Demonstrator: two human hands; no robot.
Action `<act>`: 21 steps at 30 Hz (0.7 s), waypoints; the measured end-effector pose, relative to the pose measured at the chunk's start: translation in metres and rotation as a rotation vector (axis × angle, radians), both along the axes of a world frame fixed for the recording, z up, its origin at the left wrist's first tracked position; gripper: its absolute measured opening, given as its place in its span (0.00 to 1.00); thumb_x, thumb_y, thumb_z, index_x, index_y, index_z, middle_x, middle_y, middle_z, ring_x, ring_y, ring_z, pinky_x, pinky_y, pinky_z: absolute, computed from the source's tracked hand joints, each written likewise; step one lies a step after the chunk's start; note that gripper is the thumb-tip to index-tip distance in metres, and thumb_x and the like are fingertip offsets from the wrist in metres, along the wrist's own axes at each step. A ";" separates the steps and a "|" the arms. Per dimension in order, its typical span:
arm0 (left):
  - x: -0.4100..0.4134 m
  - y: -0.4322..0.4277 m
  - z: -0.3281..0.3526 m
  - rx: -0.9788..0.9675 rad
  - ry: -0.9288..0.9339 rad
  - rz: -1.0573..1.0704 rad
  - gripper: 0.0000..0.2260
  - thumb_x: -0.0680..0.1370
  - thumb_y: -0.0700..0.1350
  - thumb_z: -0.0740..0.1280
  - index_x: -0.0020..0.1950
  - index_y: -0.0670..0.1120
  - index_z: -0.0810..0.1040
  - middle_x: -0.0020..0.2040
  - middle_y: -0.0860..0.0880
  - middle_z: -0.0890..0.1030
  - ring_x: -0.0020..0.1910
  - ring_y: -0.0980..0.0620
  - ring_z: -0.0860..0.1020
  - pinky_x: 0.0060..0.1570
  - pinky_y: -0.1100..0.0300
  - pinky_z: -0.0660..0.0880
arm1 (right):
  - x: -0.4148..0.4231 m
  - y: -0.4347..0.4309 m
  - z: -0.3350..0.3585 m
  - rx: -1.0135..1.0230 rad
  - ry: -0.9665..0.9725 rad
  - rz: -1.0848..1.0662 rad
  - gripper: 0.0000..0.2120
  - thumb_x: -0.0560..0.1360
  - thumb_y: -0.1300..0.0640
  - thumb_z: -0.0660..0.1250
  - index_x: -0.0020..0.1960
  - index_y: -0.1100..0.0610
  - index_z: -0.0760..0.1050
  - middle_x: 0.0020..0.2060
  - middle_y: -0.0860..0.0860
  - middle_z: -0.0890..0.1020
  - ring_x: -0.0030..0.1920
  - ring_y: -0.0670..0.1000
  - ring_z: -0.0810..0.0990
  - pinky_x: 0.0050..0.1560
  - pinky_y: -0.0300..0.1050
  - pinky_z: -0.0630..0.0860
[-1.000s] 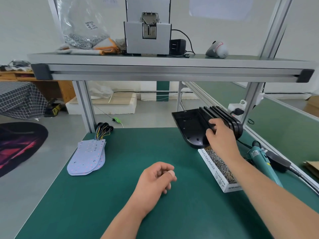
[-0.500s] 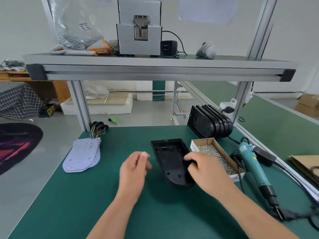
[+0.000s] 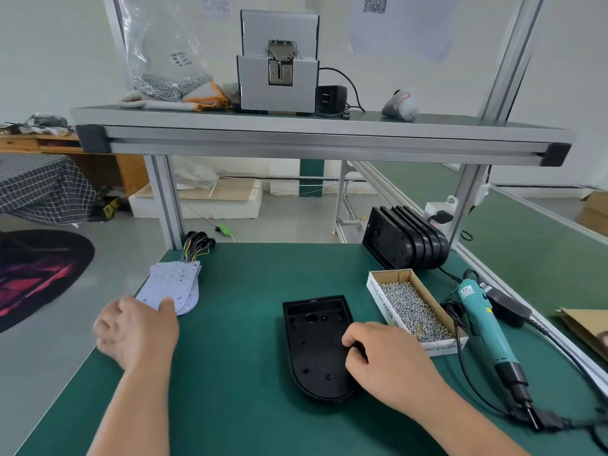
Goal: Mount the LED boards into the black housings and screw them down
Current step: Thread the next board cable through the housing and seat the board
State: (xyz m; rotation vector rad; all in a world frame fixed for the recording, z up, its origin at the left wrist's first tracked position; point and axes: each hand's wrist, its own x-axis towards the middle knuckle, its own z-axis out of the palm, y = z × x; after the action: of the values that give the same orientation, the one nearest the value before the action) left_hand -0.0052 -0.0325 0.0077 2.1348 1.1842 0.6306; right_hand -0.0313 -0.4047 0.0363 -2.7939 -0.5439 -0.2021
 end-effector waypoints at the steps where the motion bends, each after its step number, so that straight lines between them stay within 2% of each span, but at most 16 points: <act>1: 0.001 0.002 -0.002 0.017 0.067 -0.009 0.28 0.81 0.54 0.69 0.74 0.36 0.72 0.75 0.33 0.69 0.76 0.33 0.63 0.75 0.37 0.59 | 0.000 -0.001 0.000 0.000 0.005 0.005 0.12 0.79 0.49 0.58 0.59 0.43 0.76 0.47 0.41 0.80 0.48 0.45 0.78 0.47 0.40 0.70; 4: 0.006 0.005 -0.007 0.087 0.205 -0.023 0.28 0.82 0.57 0.68 0.72 0.36 0.74 0.70 0.33 0.72 0.72 0.35 0.66 0.72 0.40 0.61 | 0.002 -0.003 -0.001 0.015 0.024 0.020 0.11 0.79 0.50 0.59 0.58 0.43 0.76 0.47 0.41 0.80 0.47 0.45 0.78 0.48 0.39 0.72; 6: 0.009 0.006 -0.008 0.101 0.205 -0.016 0.28 0.81 0.56 0.70 0.73 0.38 0.74 0.69 0.33 0.72 0.71 0.35 0.66 0.71 0.40 0.61 | 0.003 -0.005 -0.001 0.021 0.032 0.029 0.11 0.79 0.50 0.59 0.58 0.43 0.76 0.47 0.41 0.80 0.47 0.45 0.78 0.49 0.40 0.73; 13: 0.006 0.005 -0.004 0.093 -0.004 -0.010 0.30 0.77 0.48 0.77 0.76 0.42 0.73 0.72 0.34 0.70 0.70 0.33 0.66 0.71 0.35 0.63 | 0.003 -0.010 -0.002 -0.007 -0.001 0.087 0.10 0.79 0.48 0.58 0.57 0.43 0.75 0.44 0.41 0.78 0.44 0.45 0.77 0.46 0.41 0.71; 16: 0.007 0.006 -0.002 0.040 -0.175 -0.013 0.25 0.79 0.41 0.73 0.76 0.44 0.73 0.71 0.36 0.70 0.62 0.33 0.72 0.66 0.38 0.68 | 0.002 -0.012 0.001 -0.019 0.006 0.131 0.08 0.79 0.47 0.58 0.54 0.43 0.73 0.43 0.42 0.79 0.44 0.47 0.77 0.47 0.41 0.72; 18: 0.007 0.007 -0.003 -0.039 -0.328 -0.053 0.18 0.80 0.39 0.67 0.70 0.43 0.75 0.66 0.37 0.74 0.52 0.37 0.73 0.55 0.41 0.72 | 0.000 -0.013 0.003 -0.025 0.026 0.174 0.07 0.78 0.46 0.58 0.53 0.44 0.73 0.42 0.43 0.78 0.43 0.47 0.77 0.46 0.42 0.73; 21: 0.008 0.007 -0.005 -0.159 -0.484 -0.130 0.07 0.77 0.40 0.62 0.54 0.42 0.76 0.49 0.38 0.79 0.44 0.39 0.77 0.44 0.47 0.72 | -0.003 -0.012 0.007 0.002 0.073 0.227 0.09 0.77 0.42 0.58 0.49 0.43 0.73 0.39 0.42 0.79 0.43 0.45 0.77 0.43 0.39 0.72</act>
State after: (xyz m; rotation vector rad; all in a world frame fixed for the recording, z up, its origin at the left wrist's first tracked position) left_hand 0.0024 -0.0260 0.0023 1.7725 0.7947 0.8977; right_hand -0.0344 -0.4165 0.0429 -2.6969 -0.8337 -0.0526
